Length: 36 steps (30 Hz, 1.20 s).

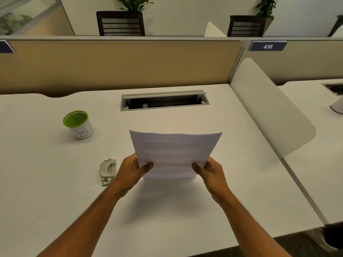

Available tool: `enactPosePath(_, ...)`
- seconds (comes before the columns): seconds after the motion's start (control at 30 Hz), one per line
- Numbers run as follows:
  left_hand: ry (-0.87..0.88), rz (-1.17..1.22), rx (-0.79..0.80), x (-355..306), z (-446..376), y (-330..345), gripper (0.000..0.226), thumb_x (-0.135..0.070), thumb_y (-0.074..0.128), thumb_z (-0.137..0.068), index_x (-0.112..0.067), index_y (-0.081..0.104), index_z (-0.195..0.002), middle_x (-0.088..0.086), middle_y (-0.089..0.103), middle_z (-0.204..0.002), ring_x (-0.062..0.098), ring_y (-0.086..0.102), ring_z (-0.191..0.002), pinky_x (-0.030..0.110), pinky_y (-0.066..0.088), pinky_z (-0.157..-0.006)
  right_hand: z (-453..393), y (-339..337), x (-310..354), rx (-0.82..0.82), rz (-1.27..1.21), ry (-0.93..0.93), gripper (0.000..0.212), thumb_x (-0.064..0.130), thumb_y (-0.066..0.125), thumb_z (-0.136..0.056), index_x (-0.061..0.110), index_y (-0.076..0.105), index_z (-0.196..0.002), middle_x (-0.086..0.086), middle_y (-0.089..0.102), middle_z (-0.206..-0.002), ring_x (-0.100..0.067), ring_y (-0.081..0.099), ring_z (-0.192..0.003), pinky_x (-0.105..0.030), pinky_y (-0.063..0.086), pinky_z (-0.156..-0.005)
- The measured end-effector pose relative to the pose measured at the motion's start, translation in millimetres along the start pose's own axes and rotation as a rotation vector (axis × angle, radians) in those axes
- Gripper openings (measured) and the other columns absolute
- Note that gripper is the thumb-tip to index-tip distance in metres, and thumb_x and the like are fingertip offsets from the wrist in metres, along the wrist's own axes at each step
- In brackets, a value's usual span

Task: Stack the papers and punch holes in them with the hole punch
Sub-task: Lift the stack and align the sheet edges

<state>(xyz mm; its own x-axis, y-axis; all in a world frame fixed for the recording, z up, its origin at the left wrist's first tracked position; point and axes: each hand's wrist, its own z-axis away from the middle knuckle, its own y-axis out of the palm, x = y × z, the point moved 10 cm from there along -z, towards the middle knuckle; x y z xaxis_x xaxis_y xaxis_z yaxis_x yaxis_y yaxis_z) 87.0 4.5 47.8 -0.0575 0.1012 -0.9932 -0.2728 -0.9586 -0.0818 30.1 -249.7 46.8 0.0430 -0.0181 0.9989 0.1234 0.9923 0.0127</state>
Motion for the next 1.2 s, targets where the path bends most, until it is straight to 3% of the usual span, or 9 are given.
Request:
enactPosePath(0.17, -0.002, -0.007, -0.109, 3, -6, 1, 0.027, -0.021, 0.07, -0.09, -0.042, 0.071, -0.107, -0.012, 0.075, -0.107, 0.011, 0.07, -0.096, 0.028, 0.06, -0.08, 7, -12, -36, -0.068, 0.111, 0.122, 0.038, 0.017, 0.073, -0.09, 0.047, 0.068, -0.112, 0.016, 0.074, -0.116, -0.009, 0.069, -0.11, -0.031, 0.058, -0.091)
enactPosePath(0.23, 0.002, 0.071, -0.141, -4, -10, 1, 0.024, -0.027, 0.07, -0.088, -0.042, 0.071, -0.106, -0.01, 0.076, -0.106, 0.013, 0.07, -0.094, 0.027, 0.059, -0.078, 10, -18, -43, -0.109, 0.018, 0.179, 0.041, 0.022, 0.079, -0.084, 0.046, 0.066, -0.115, 0.013, 0.073, -0.121, -0.011, 0.066, -0.115, -0.031, 0.055, -0.092)
enactPosePath(0.37, -0.014, 0.408, -0.108, -9, -14, 14, 0.032, -0.017, 0.069, -0.087, -0.023, 0.068, -0.118, 0.008, 0.072, -0.12, 0.03, 0.066, -0.11, 0.044, 0.055, -0.092, 10, 18, -34, 0.101, -0.284, 0.115, 0.058, 0.01, 0.074, -0.085, 0.027, 0.058, -0.138, -0.001, 0.064, -0.14, -0.019, 0.055, -0.133, -0.032, 0.049, -0.107)
enactPosePath(0.47, -0.04, 0.605, -0.069, -7, -12, 29, 0.034, -0.011, 0.069, -0.088, -0.022, 0.065, -0.12, 0.011, 0.069, -0.122, 0.03, 0.064, -0.115, 0.046, 0.055, -0.093, 5, 35, -17, 0.107, -0.464, 0.074, 0.05, 0.005, 0.075, -0.087, 0.021, 0.061, -0.132, -0.011, 0.067, -0.129, -0.027, 0.059, -0.124, -0.04, 0.047, -0.109)
enactPosePath(0.57, -0.07, 0.687, -0.048, -3, -10, 36, 0.037, -0.007, 0.067, -0.089, -0.018, 0.06, -0.124, 0.01, 0.066, -0.123, 0.027, 0.063, -0.116, 0.042, 0.054, -0.092, -2, 27, 0, 0.003, -0.492, 0.035, 0.034, 0.001, 0.068, -0.092, 0.015, 0.067, -0.123, -0.015, 0.07, -0.12, -0.032, 0.064, -0.116, -0.044, 0.051, -0.104)
enactPosePath(0.73, -0.059, 0.735, -0.234, 8, -12, -9, 0.045, -0.002, 0.064, -0.083, -0.022, 0.061, -0.123, 0.001, 0.067, -0.123, 0.022, 0.062, -0.117, 0.04, 0.051, -0.1, -7, -17, 27, -0.166, -0.195, -0.016, 0.022, 0.006, 0.068, -0.092, 0.023, 0.081, -0.096, -0.001, 0.08, -0.103, -0.014, 0.073, -0.095, -0.025, 0.058, -0.082)
enactPosePath(0.93, -0.094, 0.387, -0.287, 30, -5, -66, 0.019, 0.001, 0.066, -0.087, -0.012, 0.065, -0.101, 0.008, 0.076, -0.098, 0.025, 0.069, -0.094, 0.022, 0.059, -0.08, 5, -64, 39, -0.203, 0.092, -0.046, 0.04, 0.006, 0.058, -0.101, 0.041, 0.078, -0.097, 0.011, 0.079, -0.099, -0.01, 0.074, -0.091, -0.015, 0.057, -0.072)
enactPosePath(1.07, -0.06, 0.107, -0.15, 26, 0, -48, 0.027, -0.022, 0.075, -0.08, -0.02, 0.069, -0.106, -0.002, 0.078, -0.106, 0.017, 0.074, -0.097, 0.021, 0.059, -0.078, 12, -70, 28, -0.204, 0.153, -0.028, 0.044, 0.007, 0.056, -0.102, 0.045, 0.076, -0.095, 0.014, 0.079, -0.097, -0.009, 0.074, -0.089, -0.014, 0.057, -0.069)
enactPosePath(1.2, -0.071, -0.007, -0.174, 33, 3, -36, 0.033, -0.013, 0.075, -0.085, -0.033, 0.069, -0.111, -0.012, 0.077, -0.106, 0.007, 0.073, -0.098, 0.017, 0.058, -0.077, 17, -69, 9, -0.2, 0.168, 0.017, 0.044, 0.005, 0.057, -0.101, 0.044, 0.077, -0.095, 0.014, 0.079, -0.098, -0.007, 0.073, -0.091, -0.016, 0.058, -0.074)
